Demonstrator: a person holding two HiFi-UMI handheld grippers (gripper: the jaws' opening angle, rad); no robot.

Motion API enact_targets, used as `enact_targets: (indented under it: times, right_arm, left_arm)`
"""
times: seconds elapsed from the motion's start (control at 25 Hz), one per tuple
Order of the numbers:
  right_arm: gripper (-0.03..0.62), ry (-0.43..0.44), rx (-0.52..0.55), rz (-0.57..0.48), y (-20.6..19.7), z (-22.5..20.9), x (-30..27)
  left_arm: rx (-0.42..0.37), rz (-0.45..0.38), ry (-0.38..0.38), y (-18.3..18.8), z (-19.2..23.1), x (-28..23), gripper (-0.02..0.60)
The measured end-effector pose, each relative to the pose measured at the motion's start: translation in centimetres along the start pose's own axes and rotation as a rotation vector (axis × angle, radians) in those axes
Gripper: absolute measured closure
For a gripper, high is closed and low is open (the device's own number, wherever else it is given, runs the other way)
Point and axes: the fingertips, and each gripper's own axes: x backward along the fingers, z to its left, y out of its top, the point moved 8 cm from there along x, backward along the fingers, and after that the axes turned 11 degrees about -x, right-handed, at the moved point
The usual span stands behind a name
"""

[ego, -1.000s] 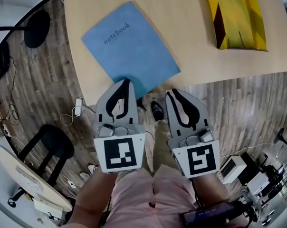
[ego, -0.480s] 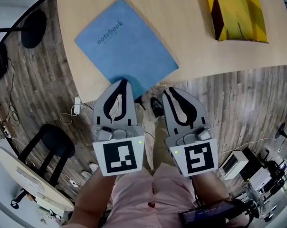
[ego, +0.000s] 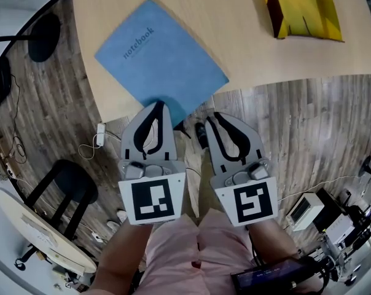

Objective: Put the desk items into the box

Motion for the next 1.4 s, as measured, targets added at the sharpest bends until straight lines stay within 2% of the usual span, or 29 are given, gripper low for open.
enact_targets:
  times: [0.12, 0.28, 0.36, 0.6, 0.68, 0.8, 0.88, 1.0, 1.16, 1.28, 1.4]
  right_arm:
    - [0.527, 0.040, -0.013, 0.013, -0.2, 0.7, 0.0]
    - [0.501, 0.092, -0.097, 0.029, -0.5, 1.7, -0.1]
    - [0.467, 0.117, -0.166, 0.049, -0.9, 1.9, -0.4]
    - [0.378, 0.234, -0.467, 0.053, -2.3, 1.5, -2.0]
    - [0.319, 0.272, -0.557, 0.044, -2.7, 1.3, -2.7]
    - [0.298, 0.332, -0.709, 0.009, -3.0, 0.9, -3.5]
    - [0.298, 0.361, -0.803, -0.009, -3.2, 0.6, -4.1]
    - [0.318, 0.366, -0.876, -0.026, -3.3, 0.2, -4.9]
    - [0.391, 0.372, -0.891, -0.022, -3.2, 0.3, -5.5]
    - [0.480, 0.387, -0.887, -0.020, -2.7, 0.7, -5.4]
    - [0.508, 0.384, -0.913, -0.027, -2.2, 1.0, -5.1]
  left_arm:
    - [0.051, -0.034, 0.035, 0.3, 0.6, 1.3, 0.571]
    - [0.035, -0.061, 0.061, 1.2, 1.6, 3.1, 0.571]
    - [0.025, -0.063, 0.055, 1.2, 2.0, 3.8, 0.571]
    - [0.016, -0.036, 0.019, -0.2, 2.5, 4.5, 0.571]
    - [-0.011, -0.022, 0.003, -0.5, 2.5, 4.5, 0.571]
    - [-0.047, -0.009, -0.026, -0.8, 2.4, 4.3, 0.571]
    - [-0.052, -0.003, -0.044, -0.9, 2.3, 4.0, 0.571]
    - [-0.054, 0.009, -0.061, -1.2, 2.3, 3.9, 0.571]
    - [-0.058, 0.010, -0.068, -1.2, 2.6, 3.8, 0.571]
    - [-0.062, 0.001, -0.067, -0.9, 2.8, 3.9, 0.571]
    - [-0.058, -0.017, -0.058, -0.2, 3.2, 4.2, 0.571]
